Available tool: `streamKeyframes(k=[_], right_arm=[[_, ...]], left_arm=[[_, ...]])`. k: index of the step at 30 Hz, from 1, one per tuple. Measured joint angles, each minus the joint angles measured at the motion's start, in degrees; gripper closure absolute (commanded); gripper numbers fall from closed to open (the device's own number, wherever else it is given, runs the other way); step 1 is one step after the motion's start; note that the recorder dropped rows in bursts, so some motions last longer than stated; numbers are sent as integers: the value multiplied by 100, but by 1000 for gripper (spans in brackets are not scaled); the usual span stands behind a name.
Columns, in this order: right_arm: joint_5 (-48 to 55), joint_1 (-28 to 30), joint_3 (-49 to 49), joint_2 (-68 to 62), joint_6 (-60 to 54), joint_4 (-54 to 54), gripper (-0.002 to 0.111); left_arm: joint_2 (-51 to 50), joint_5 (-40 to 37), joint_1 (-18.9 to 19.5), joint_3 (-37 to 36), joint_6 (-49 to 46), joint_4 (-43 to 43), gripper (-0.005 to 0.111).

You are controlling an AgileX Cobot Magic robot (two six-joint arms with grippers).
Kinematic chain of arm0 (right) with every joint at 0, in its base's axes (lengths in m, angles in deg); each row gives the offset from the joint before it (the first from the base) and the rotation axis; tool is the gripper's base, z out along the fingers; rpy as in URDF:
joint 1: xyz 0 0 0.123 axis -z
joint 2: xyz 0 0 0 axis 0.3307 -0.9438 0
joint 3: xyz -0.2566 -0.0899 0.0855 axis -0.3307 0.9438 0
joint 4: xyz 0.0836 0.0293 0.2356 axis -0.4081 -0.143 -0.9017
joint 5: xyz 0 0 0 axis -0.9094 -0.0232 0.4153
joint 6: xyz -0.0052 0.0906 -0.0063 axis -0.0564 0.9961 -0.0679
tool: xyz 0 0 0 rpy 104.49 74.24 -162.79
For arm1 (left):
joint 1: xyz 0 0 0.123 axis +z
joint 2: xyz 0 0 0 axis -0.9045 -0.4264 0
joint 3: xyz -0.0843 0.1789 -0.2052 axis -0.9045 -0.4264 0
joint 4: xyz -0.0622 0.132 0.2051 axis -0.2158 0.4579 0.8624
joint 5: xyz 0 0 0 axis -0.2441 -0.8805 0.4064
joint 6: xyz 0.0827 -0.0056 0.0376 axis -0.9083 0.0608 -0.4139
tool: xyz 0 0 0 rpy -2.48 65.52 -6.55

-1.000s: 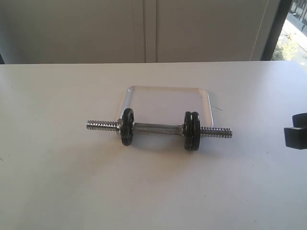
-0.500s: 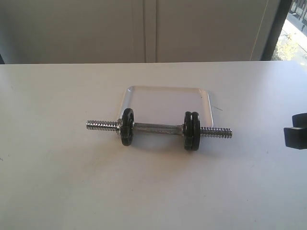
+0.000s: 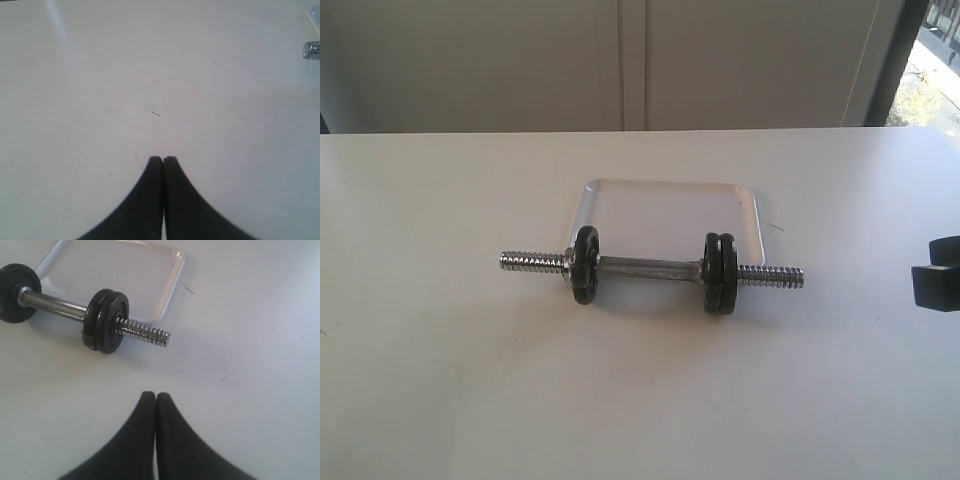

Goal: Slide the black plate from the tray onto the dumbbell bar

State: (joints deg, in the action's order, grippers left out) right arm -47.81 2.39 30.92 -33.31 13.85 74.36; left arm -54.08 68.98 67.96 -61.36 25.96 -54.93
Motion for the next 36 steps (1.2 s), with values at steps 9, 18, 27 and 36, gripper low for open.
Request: streamKeyframes(k=[9,18,27,36], right_arm=[[0,0,0,0,0,0,108],[0,0,0,0,0,0,108],[0,0,0,0,0,0,108],[0,0,0,0,0,0,108]], left_arm=[[0,109,0,0,33,0,107],[0,131,0,0,33,0,107],[0,131,0,0,33,0,107],[0,131,0,0,33,0,107]])
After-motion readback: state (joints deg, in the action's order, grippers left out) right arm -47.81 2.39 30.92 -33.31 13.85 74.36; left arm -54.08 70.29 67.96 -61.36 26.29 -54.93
